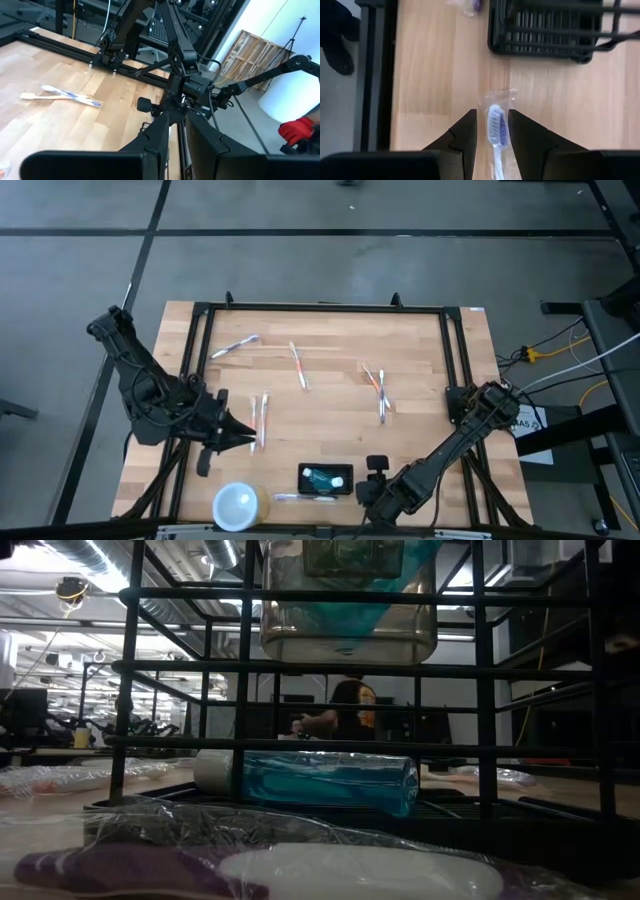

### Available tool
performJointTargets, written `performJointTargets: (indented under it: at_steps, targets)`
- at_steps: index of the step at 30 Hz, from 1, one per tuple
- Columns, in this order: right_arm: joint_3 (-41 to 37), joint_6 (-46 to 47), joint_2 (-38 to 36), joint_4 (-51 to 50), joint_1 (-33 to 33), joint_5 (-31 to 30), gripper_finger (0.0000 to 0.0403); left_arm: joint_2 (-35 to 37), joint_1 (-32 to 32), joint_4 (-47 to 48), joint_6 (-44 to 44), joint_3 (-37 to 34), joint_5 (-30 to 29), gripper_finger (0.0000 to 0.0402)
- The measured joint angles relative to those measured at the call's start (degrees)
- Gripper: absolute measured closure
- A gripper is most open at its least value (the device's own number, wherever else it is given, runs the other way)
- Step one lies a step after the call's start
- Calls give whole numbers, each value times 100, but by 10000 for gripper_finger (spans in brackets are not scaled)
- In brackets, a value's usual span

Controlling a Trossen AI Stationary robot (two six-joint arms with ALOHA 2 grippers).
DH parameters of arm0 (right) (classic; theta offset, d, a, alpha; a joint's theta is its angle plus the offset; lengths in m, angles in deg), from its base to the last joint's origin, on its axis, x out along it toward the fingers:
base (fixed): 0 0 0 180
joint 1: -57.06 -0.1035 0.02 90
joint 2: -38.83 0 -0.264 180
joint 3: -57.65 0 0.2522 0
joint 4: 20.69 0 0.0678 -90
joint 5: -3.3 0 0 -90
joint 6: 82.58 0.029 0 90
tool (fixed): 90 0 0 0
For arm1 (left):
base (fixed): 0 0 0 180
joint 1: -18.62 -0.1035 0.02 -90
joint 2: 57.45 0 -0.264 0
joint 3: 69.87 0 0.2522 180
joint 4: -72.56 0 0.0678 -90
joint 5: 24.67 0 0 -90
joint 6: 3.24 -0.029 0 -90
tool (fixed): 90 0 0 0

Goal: Pick & Place toothbrushing station
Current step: Put the purple toothbrush into the mesh organizer

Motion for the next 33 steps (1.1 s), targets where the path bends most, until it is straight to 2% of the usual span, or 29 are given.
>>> performJointTargets:
  at_steps: [8, 15, 22, 27, 30, 33]
  targets:
    - [-215, 163, 0, 142, -90, -1, 303, -25, 0, -18, 23, 0, -42, 341]
    - [-232, 302, 0, 130, -86, -152, 394, -25, 0, -20, 46, 0, -44, 341]
    - [-239, 825, -208, -45, -177, -340, 400, -25, 0, -24, 46, 0, -44, 341]
    - [-237, 1548, -823, -356, -346, -1089, 401, -25, 0, -44, 46, 0, -44, 341]
    - [-233, 2008, -1268, -405, -431, -1875, 401, -25, 0, -65, 46, 0, -44, 341]
    - [-113, 2216, -1575, -411, -498, -2942, 402, -25, 0, -65, 40, 0, -76, 341]
